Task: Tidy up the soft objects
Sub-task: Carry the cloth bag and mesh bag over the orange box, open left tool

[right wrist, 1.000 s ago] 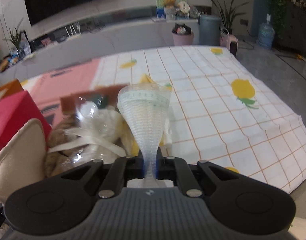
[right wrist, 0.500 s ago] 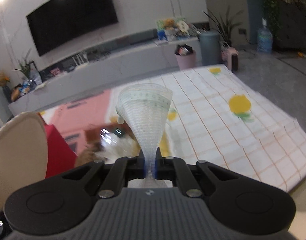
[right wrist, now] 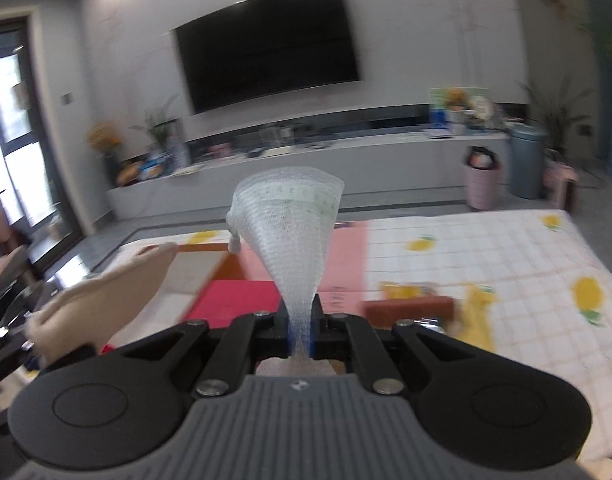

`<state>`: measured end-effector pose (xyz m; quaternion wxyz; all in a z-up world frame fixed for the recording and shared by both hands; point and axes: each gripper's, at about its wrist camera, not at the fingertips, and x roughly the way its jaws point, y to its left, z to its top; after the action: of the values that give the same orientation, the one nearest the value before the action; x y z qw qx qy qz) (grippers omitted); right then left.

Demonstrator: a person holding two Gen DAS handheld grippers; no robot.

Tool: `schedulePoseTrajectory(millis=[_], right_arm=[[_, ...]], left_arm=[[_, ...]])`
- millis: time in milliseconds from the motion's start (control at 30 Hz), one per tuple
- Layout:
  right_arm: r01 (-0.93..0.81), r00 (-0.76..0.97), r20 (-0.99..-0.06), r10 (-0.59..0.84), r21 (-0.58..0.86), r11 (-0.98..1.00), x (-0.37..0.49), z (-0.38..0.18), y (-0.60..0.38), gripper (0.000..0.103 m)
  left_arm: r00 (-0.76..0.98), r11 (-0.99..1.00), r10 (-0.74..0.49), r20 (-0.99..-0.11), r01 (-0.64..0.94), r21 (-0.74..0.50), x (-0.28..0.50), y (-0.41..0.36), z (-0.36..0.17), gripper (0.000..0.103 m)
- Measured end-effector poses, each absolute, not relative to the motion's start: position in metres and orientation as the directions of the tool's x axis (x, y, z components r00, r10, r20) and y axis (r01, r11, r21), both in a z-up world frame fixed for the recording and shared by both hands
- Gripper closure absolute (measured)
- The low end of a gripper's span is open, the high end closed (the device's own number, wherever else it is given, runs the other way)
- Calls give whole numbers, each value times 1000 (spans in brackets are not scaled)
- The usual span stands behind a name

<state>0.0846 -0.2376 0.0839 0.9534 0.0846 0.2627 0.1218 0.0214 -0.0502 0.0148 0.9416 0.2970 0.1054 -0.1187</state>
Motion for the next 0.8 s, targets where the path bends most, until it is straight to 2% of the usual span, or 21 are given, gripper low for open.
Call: schedulePoseTrajectory(millis=[133,267,400,533,633,733,800], right_arm=[[-273,806,-475,354,232,934,94,89,-197,99],[-320,794,-466,390,225,920,106,87,-165,99],[-346,777,-482,406,212,914,120,74,-149,99],[-346,773,-490,402,205,916,122,65,-152,99],[-326,770,-501,395,223,919,126,59,-161,99],[-302,770,-510,383,238,923,129,55,-165,99],[-298,766,-513,388,252,921,129,54,-165,99]], left_arm=[[942,744,-80,-326,274,609,43,-34,0,91],[916,667,-57,-397,331,668,62,-35,-22,91],[904,539,-42,-425,379,753,78,-43,-48,91],[880,520,-5,-475,408,750,99,-46,-55,91],[833,557,22,-553,449,699,108,-47,-49,90],[815,553,10,-579,478,682,109,-42,-48,89],[821,519,7,-571,486,704,103,-39,-51,80]])
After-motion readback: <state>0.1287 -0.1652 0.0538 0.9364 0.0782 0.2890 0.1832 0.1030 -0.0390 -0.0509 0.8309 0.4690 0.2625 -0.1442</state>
